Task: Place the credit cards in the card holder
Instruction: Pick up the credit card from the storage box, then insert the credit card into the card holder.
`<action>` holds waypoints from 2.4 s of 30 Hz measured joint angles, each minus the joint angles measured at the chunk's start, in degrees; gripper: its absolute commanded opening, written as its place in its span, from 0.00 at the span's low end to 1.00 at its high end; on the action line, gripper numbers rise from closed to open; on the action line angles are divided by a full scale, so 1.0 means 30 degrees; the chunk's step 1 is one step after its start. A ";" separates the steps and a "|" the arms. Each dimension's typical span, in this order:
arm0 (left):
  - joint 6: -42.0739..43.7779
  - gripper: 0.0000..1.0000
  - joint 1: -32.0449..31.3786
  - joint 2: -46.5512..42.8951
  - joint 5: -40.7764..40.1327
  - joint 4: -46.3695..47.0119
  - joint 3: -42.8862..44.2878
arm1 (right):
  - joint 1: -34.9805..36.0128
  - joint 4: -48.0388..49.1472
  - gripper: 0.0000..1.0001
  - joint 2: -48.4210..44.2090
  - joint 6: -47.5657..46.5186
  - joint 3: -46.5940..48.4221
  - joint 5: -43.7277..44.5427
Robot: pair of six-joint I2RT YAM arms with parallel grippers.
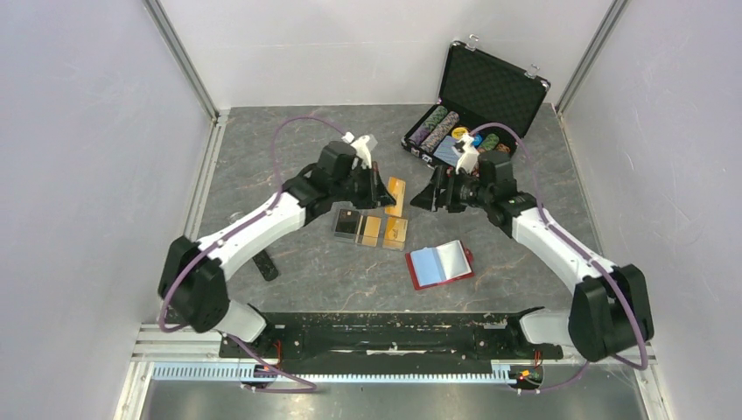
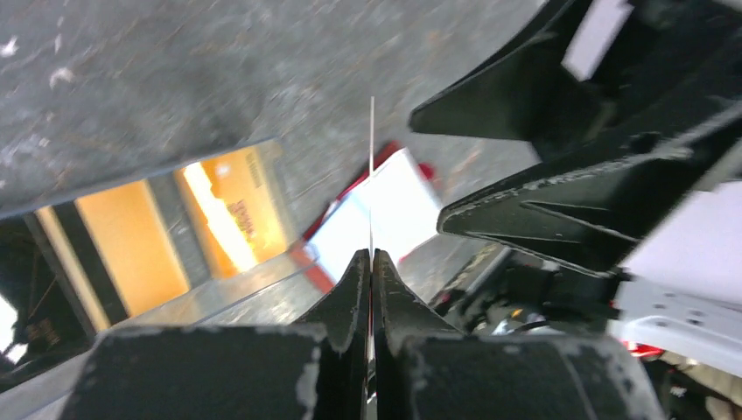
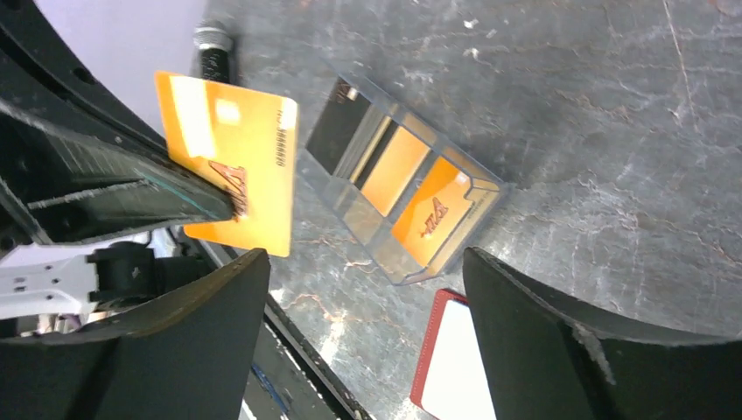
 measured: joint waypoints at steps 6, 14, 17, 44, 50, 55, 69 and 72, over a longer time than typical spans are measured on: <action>-0.3198 0.02 0.0823 -0.2295 0.2987 0.6521 -0.3271 | -0.0918 0.2419 0.86 -0.1698 0.1698 -0.1530 -0.2645; -0.7009 0.02 0.0882 -0.2208 0.6346 1.3209 -0.5552 | -0.0903 0.6258 0.59 -0.2623 0.4503 -0.2412 -0.4823; -0.7599 0.02 0.0896 -0.2208 0.6543 1.4265 -0.5931 | -0.0903 0.7009 0.50 -0.2645 0.5064 -0.2448 -0.5122; -0.7665 0.47 0.0911 -0.2135 0.6666 1.2670 -0.6892 | -0.1632 0.3963 0.00 -0.2907 0.3417 -0.2608 -0.4073; -0.5122 0.45 0.0022 -0.1588 0.5676 0.7766 -0.5151 | -0.2251 -0.0430 0.00 -0.2812 0.0554 -0.2608 -0.1916; -0.2499 0.39 -0.1836 -0.0095 0.4029 0.3563 -0.3373 | -0.2259 -0.3373 0.00 -0.2543 -0.1683 -0.2608 -0.0539; 0.1144 0.30 -0.4801 0.3606 0.1625 -0.1188 -0.2098 | -0.2681 -0.5887 0.00 -0.0984 -0.4575 -0.3468 0.0780; 0.1304 0.29 -0.4932 0.4175 0.1501 -0.1253 -0.1763 | -0.2783 -0.5865 0.00 -0.0481 -0.4823 -0.3585 0.0699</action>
